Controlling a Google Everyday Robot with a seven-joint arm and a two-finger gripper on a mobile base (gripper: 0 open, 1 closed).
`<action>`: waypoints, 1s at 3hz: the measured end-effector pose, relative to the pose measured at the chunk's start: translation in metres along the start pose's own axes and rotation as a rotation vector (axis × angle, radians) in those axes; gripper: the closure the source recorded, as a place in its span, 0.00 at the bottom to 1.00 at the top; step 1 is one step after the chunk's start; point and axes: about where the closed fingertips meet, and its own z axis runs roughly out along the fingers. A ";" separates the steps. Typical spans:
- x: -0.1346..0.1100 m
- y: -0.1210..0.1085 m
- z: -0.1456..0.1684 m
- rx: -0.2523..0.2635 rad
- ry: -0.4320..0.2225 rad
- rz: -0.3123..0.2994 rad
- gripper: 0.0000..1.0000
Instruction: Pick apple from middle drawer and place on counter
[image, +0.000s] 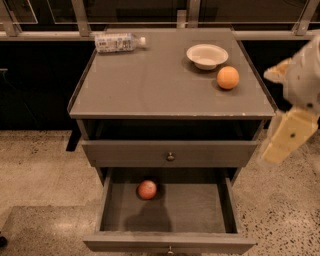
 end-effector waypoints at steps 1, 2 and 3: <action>0.017 0.036 0.067 -0.073 -0.098 0.122 0.00; 0.028 0.066 0.170 -0.180 -0.176 0.194 0.00; 0.028 0.054 0.189 -0.143 -0.203 0.217 0.00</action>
Offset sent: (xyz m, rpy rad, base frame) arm 0.1316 0.0444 -0.2728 0.4994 -0.2282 -0.2209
